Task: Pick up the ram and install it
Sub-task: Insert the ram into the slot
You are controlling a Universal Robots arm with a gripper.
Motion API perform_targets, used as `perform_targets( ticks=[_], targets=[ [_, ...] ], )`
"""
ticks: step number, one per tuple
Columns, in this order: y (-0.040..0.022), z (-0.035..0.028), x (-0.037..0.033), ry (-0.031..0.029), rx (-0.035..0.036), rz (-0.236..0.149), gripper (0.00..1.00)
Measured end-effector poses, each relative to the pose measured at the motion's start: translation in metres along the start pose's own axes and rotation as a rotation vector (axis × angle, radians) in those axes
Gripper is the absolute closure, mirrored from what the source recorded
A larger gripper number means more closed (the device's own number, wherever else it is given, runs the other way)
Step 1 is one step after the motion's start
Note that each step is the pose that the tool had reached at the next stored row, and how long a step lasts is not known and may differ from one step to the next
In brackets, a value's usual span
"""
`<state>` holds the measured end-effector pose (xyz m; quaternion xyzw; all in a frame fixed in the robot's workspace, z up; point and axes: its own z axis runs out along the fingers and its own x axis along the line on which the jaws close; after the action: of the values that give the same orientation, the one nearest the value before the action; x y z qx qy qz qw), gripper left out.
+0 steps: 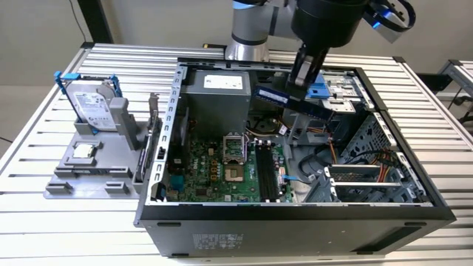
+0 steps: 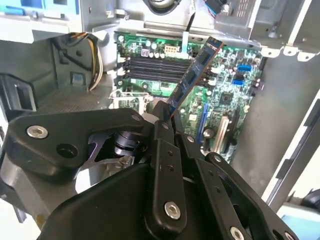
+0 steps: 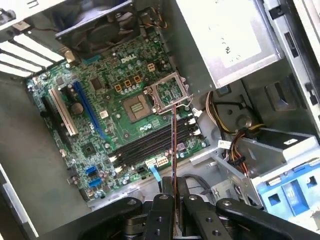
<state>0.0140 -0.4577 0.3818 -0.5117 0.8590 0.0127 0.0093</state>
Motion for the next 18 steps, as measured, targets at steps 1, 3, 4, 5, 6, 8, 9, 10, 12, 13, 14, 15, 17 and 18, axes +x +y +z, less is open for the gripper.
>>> perform_targets(
  ticks=[1,3,4,5,6,8,9,10,12,13,14,15,17,18],
  targets=[
    [0.0000,0.0000,0.0000,-0.0001,0.0005,0.018,1.00],
    [0.0000,0.0000,0.0000,-0.0006,0.0015,0.051,1.00],
    [0.0000,-0.0001,0.0000,-0.0007,0.0020,0.069,1.00],
    [0.0000,-0.0001,0.0000,-0.0009,0.0025,0.086,1.00],
    [0.0000,0.0000,0.0000,-0.0012,0.0030,0.103,1.00],
    [0.0000,-0.0001,0.0000,-0.0015,0.0040,0.137,1.00],
    [0.0000,-0.0001,0.0000,-0.0017,0.0045,0.154,1.00],
    [0.0000,-0.0001,0.0000,-0.0019,0.0050,0.171,1.00],
    [0.0000,0.0000,0.0000,-0.0025,0.0059,0.205,1.00],
    [0.0000,0.0000,0.0000,-0.0027,0.0065,0.223,1.00],
    [0.0000,0.0000,0.0000,-0.0028,0.0070,0.240,1.00],
    [0.0000,0.0000,0.0000,-0.0030,0.0075,0.256,1.00],
    [0.0000,0.0000,0.0000,-0.0035,0.0084,0.291,1.00],
    [0.0000,0.0000,0.0000,-0.0037,0.0090,0.308,1.00]
  ],
)
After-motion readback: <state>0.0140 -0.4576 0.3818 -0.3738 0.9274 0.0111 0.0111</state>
